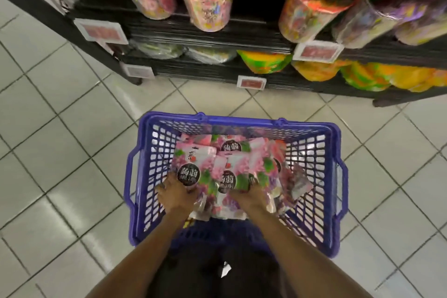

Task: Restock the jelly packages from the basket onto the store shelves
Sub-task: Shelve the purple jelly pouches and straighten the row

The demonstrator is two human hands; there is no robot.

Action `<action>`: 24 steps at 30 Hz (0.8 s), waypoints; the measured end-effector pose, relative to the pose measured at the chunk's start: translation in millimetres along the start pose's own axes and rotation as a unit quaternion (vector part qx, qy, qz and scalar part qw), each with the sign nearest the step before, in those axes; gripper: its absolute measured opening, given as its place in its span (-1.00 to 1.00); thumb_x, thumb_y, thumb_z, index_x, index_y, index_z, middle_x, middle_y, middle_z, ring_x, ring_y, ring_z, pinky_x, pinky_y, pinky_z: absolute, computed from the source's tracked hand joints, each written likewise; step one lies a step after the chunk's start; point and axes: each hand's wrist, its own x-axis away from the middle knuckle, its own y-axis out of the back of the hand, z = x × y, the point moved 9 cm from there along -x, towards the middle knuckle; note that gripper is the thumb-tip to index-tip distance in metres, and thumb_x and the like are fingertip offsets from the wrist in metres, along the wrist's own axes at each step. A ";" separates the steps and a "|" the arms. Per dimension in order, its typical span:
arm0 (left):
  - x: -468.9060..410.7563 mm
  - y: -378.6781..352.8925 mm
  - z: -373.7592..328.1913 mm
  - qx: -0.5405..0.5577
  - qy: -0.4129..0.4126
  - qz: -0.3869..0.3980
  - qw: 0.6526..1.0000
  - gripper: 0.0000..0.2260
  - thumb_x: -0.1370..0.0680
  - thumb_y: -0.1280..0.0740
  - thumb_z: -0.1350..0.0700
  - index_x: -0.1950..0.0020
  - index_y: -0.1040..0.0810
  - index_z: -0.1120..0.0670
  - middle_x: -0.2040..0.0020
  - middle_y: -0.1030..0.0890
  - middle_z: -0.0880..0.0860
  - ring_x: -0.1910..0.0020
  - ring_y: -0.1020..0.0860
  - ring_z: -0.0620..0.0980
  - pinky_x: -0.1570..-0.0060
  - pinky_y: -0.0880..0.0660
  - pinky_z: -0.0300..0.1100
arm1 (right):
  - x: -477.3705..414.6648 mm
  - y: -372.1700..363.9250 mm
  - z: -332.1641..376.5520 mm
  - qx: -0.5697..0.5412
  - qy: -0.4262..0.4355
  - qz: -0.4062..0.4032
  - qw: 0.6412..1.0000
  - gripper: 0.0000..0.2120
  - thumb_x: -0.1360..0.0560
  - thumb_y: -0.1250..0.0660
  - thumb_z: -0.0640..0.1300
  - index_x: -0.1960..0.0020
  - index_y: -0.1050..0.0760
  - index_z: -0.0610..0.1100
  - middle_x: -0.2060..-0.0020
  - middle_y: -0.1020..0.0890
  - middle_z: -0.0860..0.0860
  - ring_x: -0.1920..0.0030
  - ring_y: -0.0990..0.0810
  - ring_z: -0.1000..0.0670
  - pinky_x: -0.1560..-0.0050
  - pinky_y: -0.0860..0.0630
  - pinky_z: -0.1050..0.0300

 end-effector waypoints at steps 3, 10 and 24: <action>-8.2 -6.0 5.2 0.003 0.038 0.016 0.999 -0.04 -0.28 -0.53 -0.27 -0.45 -0.22 0.22 -0.40 -0.38 0.22 -0.42 -0.26 0.25 -0.42 -0.22 0.05 | -3.4 -19.1 -10.9 -0.065 -0.016 0.072 0.995 -0.73 -0.44 -0.52 -0.09 0.09 -0.63 -0.31 0.36 -0.65 -0.03 0.30 -0.58 -0.01 0.30 -0.48 0.24; 29.5 32.2 -14.8 0.118 -0.039 0.017 0.992 -0.27 -0.18 -0.63 -0.19 -0.19 -0.53 0.17 -0.10 -0.60 0.11 -0.25 -0.50 0.18 -0.19 -0.49 0.01 | 27.7 24.7 -9.0 -0.153 0.029 0.024 0.987 -0.95 -0.45 -0.46 -0.20 0.11 -0.64 -0.18 0.42 -0.67 0.01 0.43 -0.61 0.08 0.40 -0.48 0.25; 297.9 359.8 -97.6 0.459 -0.187 0.114 0.861 -0.48 -0.06 -0.69 -0.04 0.06 -0.69 0.10 0.18 -0.74 0.08 0.24 -0.68 0.02 0.25 -0.62 -0.13 | 373.1 249.5 138.3 -0.379 0.240 -0.007 0.894 -0.77 -0.19 -0.59 -0.04 0.19 -0.67 -0.06 0.34 -0.68 -0.01 0.34 -0.65 0.02 0.22 -0.60 0.10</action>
